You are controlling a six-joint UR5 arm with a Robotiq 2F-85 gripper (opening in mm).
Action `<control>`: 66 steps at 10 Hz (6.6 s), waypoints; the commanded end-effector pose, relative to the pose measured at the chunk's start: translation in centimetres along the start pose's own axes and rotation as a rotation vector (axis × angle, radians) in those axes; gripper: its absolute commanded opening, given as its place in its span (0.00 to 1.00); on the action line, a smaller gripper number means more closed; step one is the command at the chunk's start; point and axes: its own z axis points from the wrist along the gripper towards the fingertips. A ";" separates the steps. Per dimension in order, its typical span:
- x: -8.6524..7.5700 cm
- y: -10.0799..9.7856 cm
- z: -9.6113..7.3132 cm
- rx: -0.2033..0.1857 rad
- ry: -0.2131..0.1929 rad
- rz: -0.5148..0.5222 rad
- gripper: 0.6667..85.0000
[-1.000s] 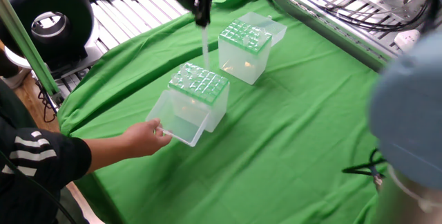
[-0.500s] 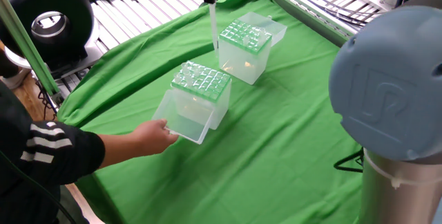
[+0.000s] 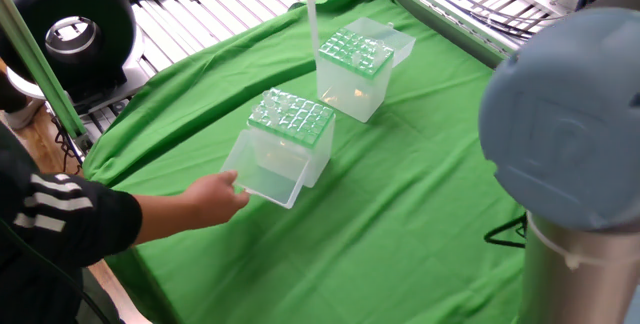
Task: Insert a large pipette tip into the holder for large pipette tips
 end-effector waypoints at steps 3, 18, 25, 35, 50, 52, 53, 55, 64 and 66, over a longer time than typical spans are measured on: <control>-2.6 -6.0 0.8 0.000 -0.001 -0.113 0.00; -2.3 -13.0 2.2 0.024 -0.013 -0.106 0.00; -1.2 -11.6 4.9 -0.002 -0.044 -0.068 0.00; -0.8 -12.2 6.4 -0.011 -0.073 -0.089 0.00; 0.1 -12.7 6.5 0.004 -0.063 -0.093 0.00; 0.3 -12.6 6.3 0.001 -0.060 -0.091 0.00; 0.4 -12.6 6.4 -0.001 -0.062 -0.092 0.00; 0.7 -12.6 6.1 0.003 -0.053 -0.091 0.00; 0.7 -12.3 6.9 0.007 -0.060 -0.082 0.00; 0.2 -12.3 7.6 0.006 -0.075 -0.083 0.00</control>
